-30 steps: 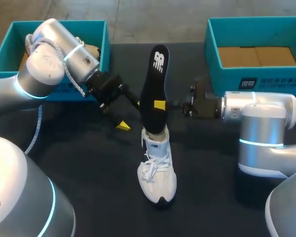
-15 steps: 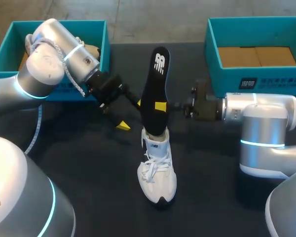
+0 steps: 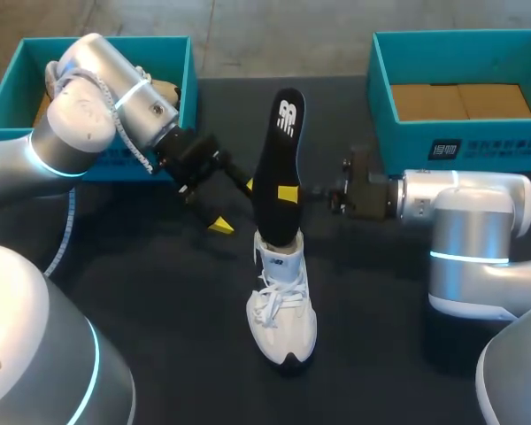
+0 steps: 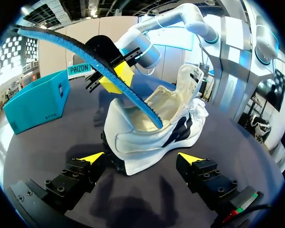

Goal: Take the shoe out of the shoebox, open the shoe tongue, remove and reinsert the insole, then place the shoe into the shoebox

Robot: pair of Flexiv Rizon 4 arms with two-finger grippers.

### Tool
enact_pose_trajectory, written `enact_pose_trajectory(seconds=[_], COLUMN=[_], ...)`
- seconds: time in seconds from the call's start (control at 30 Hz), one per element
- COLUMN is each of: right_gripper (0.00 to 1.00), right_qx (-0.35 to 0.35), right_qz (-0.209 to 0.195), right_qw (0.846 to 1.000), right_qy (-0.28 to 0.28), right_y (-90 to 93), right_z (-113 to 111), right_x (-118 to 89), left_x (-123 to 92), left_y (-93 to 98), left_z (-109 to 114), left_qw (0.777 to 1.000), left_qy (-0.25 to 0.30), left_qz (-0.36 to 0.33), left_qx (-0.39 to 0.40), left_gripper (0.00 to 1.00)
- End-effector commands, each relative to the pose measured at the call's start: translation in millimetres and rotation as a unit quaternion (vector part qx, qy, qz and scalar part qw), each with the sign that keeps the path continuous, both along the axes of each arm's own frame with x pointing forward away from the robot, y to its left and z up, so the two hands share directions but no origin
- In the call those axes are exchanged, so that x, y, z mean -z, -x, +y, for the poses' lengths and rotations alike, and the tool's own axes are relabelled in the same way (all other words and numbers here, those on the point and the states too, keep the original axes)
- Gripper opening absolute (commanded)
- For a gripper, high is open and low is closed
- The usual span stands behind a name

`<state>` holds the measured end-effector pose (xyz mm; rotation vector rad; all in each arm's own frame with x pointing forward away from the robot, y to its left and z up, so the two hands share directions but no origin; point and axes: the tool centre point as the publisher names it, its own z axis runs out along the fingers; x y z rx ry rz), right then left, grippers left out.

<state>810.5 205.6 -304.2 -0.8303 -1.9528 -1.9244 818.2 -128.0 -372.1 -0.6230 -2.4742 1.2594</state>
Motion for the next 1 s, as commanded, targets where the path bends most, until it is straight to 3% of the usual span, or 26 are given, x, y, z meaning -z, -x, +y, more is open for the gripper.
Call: enact_pose_trajectory(seconds=[0.03,1.0], right_gripper=[0.0,0.0], right_qx=[0.002,-0.022], right_qz=[0.0,-0.001], right_qw=[1.0,1.0], right_qy=[0.0,-0.005], right_y=[-0.4,-1.2], right_z=[0.9,-2.0], right_x=[2.0,4.7], left_x=[0.6,0.6], left_y=[-0.8,-0.8], left_z=[-0.5,-0.5], left_qw=[1.0,1.0], left_qy=[-0.001,-0.001], left_qz=[0.0,0.0], left_qx=[0.001,0.001], left_gripper=[1.0,1.0])
